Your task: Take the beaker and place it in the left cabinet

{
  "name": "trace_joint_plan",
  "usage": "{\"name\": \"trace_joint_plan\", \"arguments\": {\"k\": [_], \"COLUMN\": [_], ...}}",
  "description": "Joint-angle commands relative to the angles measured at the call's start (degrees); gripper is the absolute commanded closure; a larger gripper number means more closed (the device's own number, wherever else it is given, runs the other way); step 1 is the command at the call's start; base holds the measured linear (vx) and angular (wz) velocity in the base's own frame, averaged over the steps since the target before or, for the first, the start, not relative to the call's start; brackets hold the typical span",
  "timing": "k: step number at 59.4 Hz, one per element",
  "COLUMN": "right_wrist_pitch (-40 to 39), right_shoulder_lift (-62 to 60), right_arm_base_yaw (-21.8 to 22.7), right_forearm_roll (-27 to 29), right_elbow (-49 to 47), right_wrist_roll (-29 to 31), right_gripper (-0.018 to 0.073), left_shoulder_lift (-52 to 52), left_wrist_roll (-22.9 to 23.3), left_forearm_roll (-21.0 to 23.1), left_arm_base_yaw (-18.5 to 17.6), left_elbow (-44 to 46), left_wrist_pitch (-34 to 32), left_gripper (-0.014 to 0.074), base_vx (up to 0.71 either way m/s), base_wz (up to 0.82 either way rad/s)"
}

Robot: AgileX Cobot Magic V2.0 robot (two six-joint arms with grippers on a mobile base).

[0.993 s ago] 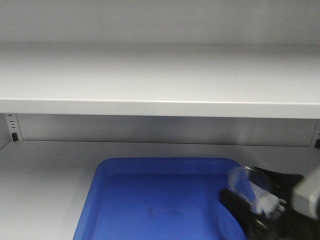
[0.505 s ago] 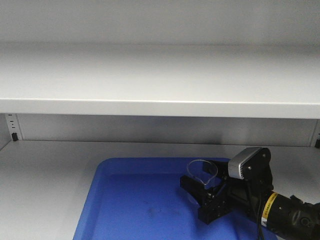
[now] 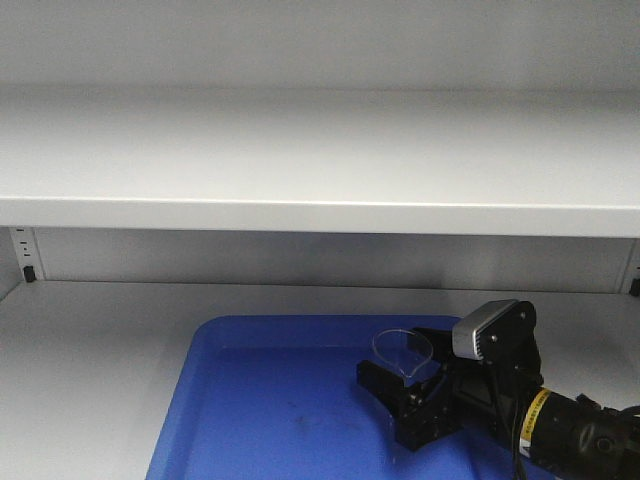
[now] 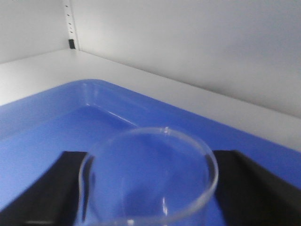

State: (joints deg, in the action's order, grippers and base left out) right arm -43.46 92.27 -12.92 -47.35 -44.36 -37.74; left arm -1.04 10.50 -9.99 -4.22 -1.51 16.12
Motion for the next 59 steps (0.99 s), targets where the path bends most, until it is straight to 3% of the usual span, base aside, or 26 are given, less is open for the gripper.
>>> {"name": "trace_joint_plan", "arguments": {"k": [1,16,41,52,59], "right_wrist_pitch": [-1.03,2.04,15.36,18.5,18.82], "right_shoulder_lift": [-2.07,-4.68,-15.33,-20.67,-25.39], "right_arm_base_yaw": [0.4,0.4,0.4,0.4,0.4], "right_forearm_roll": [0.91,-7.66,-31.15,-42.14,-49.89], "right_elbow": [-1.82,-1.6,-1.6,-1.6,-1.6], "right_wrist_roll": [-0.52,-6.35,-23.09,-36.85,-49.29], "right_gripper": [-0.0172,-0.0146,-0.0082,-0.0034,0.0084], "left_shoulder_lift": [-0.52,-0.52,-0.52,-0.52,-0.52], "left_wrist_roll": [0.24,0.24,0.24,0.24,0.24], "left_forearm_roll": [0.01,0.01,0.01,0.01,0.01], "left_arm_base_yaw": [0.01,0.01,0.01,0.01,0.01], "left_elbow": [0.65,0.65,0.65,0.65,0.65], "left_wrist_pitch": [-4.72,-4.72,-4.72,-4.72,-4.72], "left_gripper": [0.0593,0.0593,0.0593,0.0593,0.0593], "base_vx": [0.0,0.0,0.0,0.0,0.0], "base_wz": [0.0,0.0,0.0,0.0,0.0]}}
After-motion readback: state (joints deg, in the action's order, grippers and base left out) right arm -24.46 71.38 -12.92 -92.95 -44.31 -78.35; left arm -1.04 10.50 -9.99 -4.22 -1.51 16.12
